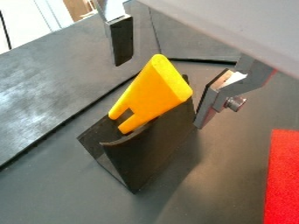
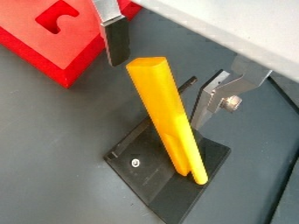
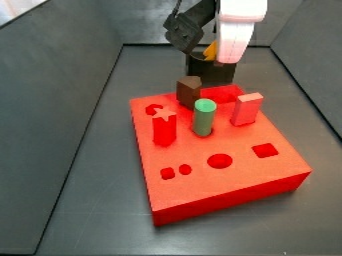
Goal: Pick up the square-circle object. Move up. Place the square-circle object on the fixture. Regrasp the square-circle object. Rotate the square-circle object. Move to above the board. Insert the square-circle object.
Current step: Regrasp the square-circle object.
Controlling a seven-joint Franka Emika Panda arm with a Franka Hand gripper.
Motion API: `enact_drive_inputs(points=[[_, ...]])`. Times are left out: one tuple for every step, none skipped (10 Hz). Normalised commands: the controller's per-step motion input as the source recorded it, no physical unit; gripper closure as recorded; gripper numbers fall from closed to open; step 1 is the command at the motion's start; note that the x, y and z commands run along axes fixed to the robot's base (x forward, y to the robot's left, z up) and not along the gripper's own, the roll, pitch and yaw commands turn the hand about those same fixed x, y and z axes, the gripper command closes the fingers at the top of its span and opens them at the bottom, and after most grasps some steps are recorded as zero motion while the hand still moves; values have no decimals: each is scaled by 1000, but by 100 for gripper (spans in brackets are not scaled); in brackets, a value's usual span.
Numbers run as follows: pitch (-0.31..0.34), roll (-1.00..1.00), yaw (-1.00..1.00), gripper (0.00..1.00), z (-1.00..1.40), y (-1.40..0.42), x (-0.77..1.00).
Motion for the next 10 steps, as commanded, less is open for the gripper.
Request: enact_drive_inputs(points=[[223, -51, 64, 0, 6, -10, 81], [223, -51, 64, 0, 6, -11, 81], [223, -51, 64, 0, 6, -11, 81], [223, -50, 64, 0, 5, -11, 81], [223, -50, 64, 0, 5, -10, 81], [223, -50, 64, 0, 5, -10, 81], [222, -50, 64, 0, 5, -11, 81], [222, -50, 64, 0, 5, -11, 81], [222, -50, 64, 0, 5, -10, 81], [222, -50, 64, 0, 5, -11, 81]])
